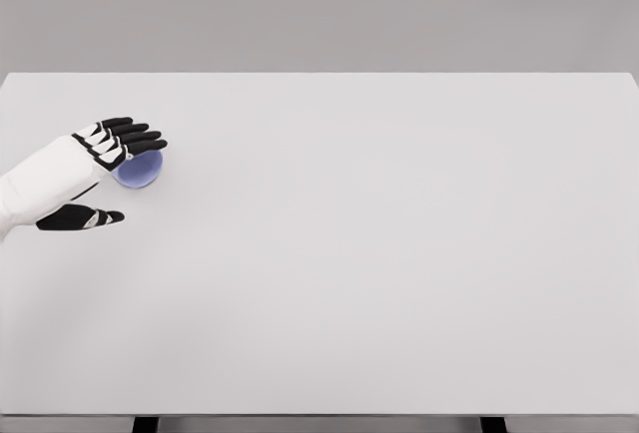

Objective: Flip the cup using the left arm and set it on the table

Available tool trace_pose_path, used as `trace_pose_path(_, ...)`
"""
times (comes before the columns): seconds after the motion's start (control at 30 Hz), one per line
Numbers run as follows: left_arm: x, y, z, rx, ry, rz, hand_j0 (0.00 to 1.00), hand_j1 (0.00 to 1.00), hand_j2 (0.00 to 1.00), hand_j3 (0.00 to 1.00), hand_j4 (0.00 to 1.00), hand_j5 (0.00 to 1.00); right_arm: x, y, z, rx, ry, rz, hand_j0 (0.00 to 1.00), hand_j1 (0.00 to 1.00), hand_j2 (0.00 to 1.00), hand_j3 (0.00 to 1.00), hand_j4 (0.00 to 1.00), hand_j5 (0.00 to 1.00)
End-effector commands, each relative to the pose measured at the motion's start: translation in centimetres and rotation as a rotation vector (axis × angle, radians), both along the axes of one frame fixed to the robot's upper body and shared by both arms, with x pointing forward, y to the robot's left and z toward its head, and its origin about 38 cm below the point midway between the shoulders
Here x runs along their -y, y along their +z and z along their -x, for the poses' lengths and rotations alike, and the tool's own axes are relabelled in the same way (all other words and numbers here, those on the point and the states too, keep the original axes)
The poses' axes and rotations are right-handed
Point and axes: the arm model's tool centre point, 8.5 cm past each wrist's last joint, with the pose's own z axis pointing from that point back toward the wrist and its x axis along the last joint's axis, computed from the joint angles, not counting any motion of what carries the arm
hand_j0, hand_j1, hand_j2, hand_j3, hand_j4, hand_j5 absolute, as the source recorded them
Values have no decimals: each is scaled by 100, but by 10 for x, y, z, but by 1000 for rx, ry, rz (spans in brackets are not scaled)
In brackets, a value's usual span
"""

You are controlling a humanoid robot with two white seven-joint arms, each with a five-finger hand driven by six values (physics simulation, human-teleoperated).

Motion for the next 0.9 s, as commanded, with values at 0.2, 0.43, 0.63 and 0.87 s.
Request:
trace_pose_path(0.2, -8, 3, -3, 2, 20, -6, 100, 100, 100, 100, 100, 100, 0, 0, 2, -6, 7, -1, 100, 100, 100, 100, 100, 100)
trace_pose_path(0.43, -60, 24, -23, 27, 149, -76, 100, 100, 100, 100, 100, 100, 0, 0, 2, -4, 5, -1, 100, 100, 100, 100, 100, 100)
trace_pose_path(0.63, -78, 24, -64, -82, 198, -283, 100, 100, 100, 100, 100, 100, 0, 0, 2, -4, 5, -1, 100, 100, 100, 100, 100, 100)
trace_pose_path(0.87, -66, 26, -89, -282, 120, -230, 100, 100, 100, 100, 100, 100, 0, 0, 2, -5, 5, -1, 100, 100, 100, 100, 100, 100)
